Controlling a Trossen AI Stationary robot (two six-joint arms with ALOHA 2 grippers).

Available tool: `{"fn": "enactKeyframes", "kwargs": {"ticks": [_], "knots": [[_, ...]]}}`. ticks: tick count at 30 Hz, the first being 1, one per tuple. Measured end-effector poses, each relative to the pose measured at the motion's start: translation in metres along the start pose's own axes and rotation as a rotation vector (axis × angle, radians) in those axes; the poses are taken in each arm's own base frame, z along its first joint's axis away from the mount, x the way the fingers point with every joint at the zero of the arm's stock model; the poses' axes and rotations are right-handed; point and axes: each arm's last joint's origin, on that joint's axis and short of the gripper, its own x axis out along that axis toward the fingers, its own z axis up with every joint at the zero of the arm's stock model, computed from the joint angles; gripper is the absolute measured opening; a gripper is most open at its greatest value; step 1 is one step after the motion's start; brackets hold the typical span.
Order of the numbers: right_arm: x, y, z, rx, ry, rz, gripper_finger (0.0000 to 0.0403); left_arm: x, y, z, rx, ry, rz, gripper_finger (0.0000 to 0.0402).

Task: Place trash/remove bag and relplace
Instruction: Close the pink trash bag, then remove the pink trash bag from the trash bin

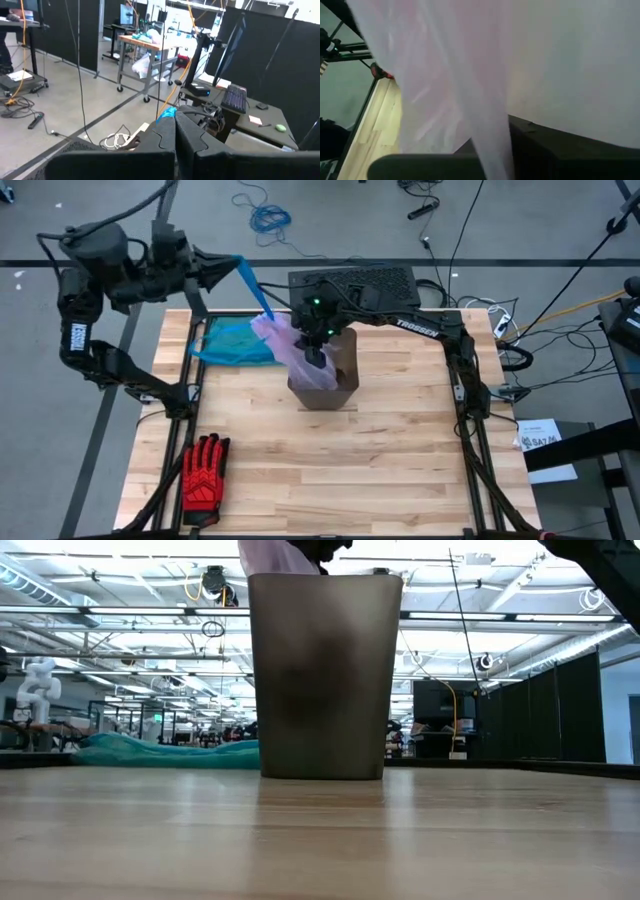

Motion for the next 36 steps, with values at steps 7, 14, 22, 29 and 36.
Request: {"fn": "enactKeyframes", "kwargs": {"ticks": [7,14,22,29,36], "knots": [[0.001,-0.001,-0.002,0.014,0.014,-0.002,0.0000,-0.006,0.001,0.004,0.001,-0.044,0.016,0.0000],[-0.030,0.007,0.003,0.049,-0.027,0.002,0.0025,-0.007,0.000,0.006,0.002,-0.058,0.016,0.0000],[-0.071,0.018,0.007,0.044,-0.073,-0.008,0.0157,-0.006,0.001,0.004,0.004,-0.042,0.019,0.0000],[-0.107,0.029,0.013,0.022,-0.171,-0.063,0.0285,-0.006,0.001,0.003,0.004,-0.032,0.020,0.0000],[-0.102,0.010,0.027,-0.060,-0.317,-0.050,0.0341,-0.006,0.000,0.002,0.000,-0.010,-0.003,0.0000]]}}
